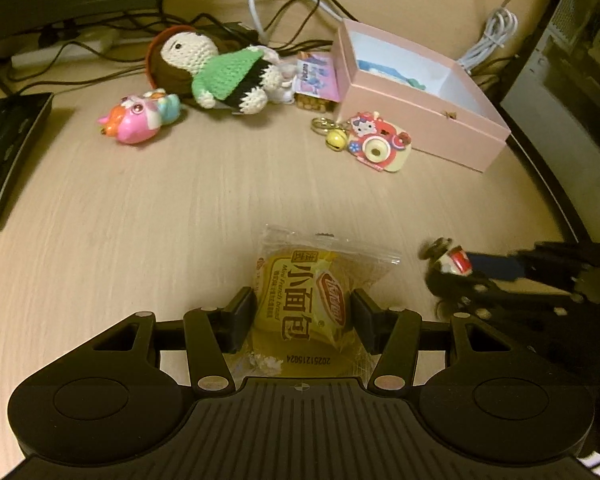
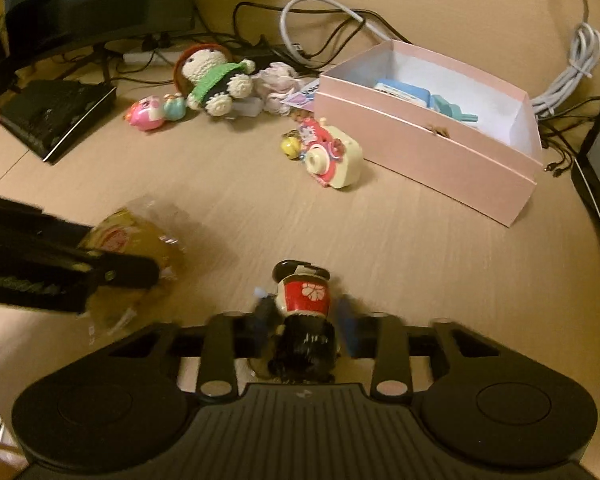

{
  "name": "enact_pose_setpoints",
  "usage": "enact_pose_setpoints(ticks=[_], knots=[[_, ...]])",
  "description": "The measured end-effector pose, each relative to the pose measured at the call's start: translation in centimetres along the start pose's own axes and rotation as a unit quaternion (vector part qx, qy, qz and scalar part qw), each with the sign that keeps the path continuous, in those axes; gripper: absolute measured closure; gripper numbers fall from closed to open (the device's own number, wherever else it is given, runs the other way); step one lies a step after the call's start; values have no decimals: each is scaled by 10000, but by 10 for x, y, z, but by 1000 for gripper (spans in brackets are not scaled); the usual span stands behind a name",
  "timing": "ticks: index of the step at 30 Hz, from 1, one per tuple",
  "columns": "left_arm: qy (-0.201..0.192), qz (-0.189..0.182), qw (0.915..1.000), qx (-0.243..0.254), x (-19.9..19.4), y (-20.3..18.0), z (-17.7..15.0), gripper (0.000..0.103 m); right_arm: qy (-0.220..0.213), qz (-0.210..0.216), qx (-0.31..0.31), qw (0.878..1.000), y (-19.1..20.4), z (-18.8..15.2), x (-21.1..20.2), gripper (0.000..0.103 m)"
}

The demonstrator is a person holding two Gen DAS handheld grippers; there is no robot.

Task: Organize objects
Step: 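Drop the bread packet into the pink box with the left tool while the right drops the keychain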

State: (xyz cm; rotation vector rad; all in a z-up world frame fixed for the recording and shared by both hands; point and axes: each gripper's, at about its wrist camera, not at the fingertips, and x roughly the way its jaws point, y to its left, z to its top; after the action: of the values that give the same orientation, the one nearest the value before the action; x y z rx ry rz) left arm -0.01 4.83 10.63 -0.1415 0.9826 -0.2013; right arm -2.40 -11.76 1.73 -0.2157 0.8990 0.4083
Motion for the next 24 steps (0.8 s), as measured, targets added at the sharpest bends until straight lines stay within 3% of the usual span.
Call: enact_pose_setpoints(ticks=[7,12,19,24], knots=[[111,-113,9998,77,2,-5,2,46,-68,34,483,9988,-20,-17,-54,75],[45,-864,9962,-118,-4,-8,16,47,-518,-178,970,9938,-44,-20,-99,75],[-1108,-1316,9846,296,-16,-62,134,47,-1165,-421,1441,9818,-63,-20,-130,75],[-1060,-1709,9793,211,47,-111,203,47,-1216,-482,1710,9766,-70,-31,-128,75]])
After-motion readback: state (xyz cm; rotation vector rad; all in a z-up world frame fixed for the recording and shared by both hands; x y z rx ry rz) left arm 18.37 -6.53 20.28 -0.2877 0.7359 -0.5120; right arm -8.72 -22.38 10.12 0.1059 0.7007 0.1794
